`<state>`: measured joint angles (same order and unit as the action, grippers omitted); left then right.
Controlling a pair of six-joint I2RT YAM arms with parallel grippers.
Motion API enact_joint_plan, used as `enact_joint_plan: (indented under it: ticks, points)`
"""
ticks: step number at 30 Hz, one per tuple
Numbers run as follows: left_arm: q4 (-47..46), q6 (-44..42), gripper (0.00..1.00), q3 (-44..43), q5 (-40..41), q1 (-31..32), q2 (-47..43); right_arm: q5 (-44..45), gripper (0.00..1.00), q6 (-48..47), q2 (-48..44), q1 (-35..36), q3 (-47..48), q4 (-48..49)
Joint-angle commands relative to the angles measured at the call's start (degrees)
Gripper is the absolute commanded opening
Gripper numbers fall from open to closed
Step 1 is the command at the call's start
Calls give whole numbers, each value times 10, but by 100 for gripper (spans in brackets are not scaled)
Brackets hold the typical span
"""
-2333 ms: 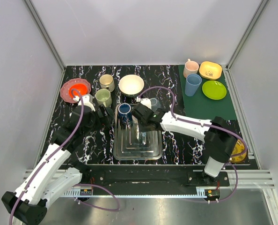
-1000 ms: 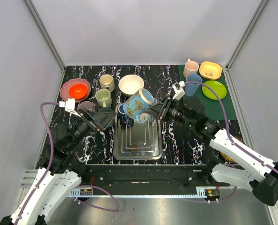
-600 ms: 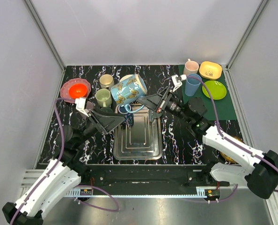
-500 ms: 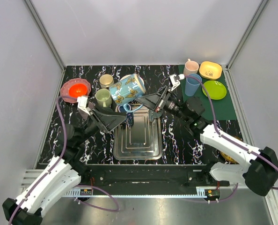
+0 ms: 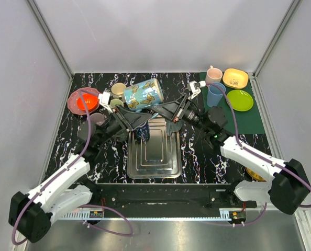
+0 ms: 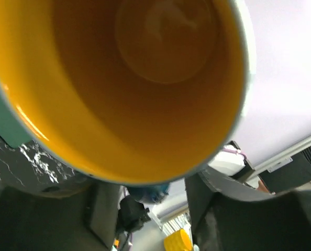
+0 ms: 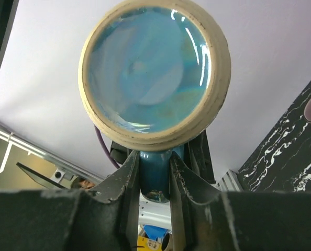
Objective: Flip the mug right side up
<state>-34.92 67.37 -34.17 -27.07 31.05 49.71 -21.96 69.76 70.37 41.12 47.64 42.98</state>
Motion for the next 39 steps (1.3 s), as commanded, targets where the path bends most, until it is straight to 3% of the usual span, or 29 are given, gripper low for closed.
enact_joint_plan:
  ticks: [1,4,8,11,13,14,15,16,20,22,23,29,36,39]
  points:
    - [-139,13,39,-61,-17,1,29,-52,0,8,-19,6,9,81]
    - [-142,15,29,-77,-16,1,37,-64,0,-2,-23,5,8,66]
    - [-161,27,0,-88,-3,1,44,-81,0,-23,-36,5,4,33]
    - [-113,1,0,-128,-16,1,54,-85,0,-71,-58,4,14,-53]
    - [23,-76,0,-191,-15,6,59,-64,3,-137,-81,5,46,-189]
    - [64,-103,0,-210,-2,9,61,-32,15,-161,-88,4,59,-234]
    - [102,-161,0,-247,10,9,64,-8,36,-205,-97,5,91,-338]
    - [181,-190,0,-267,21,9,71,14,43,-226,-100,5,109,-385]
    - [348,-342,0,-363,140,11,116,202,67,-295,-117,5,170,-577]
    - [428,-405,0,-430,166,11,171,266,72,-327,-122,6,203,-665]
    - [445,-420,0,-450,179,11,191,317,72,-335,-124,5,210,-686]
    - [521,-464,0,-601,241,19,369,416,73,-363,-177,5,196,-731]
    - [621,-545,0,-839,324,45,601,466,73,-385,-227,5,179,-770]
    - [620,-556,0,-899,336,45,658,478,72,-386,-240,4,173,-772]
